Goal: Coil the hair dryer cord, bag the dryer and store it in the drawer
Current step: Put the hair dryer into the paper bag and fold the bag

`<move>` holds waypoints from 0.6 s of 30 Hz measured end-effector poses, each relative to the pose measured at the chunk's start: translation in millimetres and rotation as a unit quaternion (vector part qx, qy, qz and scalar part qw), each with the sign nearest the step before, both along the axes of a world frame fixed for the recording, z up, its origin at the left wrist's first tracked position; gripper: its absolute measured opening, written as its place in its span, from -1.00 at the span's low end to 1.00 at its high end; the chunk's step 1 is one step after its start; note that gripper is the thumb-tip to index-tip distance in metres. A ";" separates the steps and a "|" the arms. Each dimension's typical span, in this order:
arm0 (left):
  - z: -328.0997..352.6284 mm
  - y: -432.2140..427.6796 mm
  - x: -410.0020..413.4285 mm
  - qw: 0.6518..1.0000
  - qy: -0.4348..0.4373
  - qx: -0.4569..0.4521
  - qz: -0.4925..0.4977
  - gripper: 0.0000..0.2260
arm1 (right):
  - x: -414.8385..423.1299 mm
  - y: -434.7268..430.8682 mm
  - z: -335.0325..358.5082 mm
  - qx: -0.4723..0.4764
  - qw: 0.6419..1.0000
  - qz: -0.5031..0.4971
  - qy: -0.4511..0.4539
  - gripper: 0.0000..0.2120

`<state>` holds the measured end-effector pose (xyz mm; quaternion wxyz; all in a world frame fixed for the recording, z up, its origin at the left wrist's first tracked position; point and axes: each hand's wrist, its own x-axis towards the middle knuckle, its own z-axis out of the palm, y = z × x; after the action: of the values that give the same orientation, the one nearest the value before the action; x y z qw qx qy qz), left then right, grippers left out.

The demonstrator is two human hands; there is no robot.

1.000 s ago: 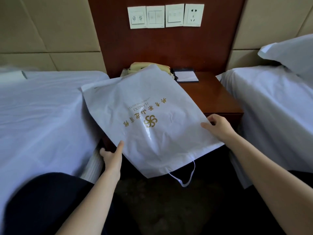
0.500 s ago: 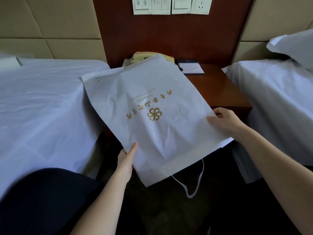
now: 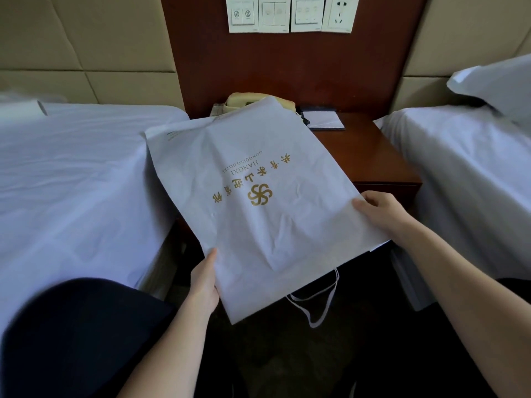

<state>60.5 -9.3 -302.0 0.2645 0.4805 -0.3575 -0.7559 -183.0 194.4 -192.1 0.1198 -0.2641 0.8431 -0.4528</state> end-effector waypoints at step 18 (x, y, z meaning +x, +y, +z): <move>92.5 5.6 44.0 0.958 -0.031 -0.282 0.047 -0.79 | 8.6 4.1 23.7 0.061 0.991 0.014 0.117 -0.70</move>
<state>104.5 -3.7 -209.5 0.4131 0.4261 -0.5410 -0.5959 -174.4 198.5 -168.4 0.0425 -0.3189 0.8739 -0.3644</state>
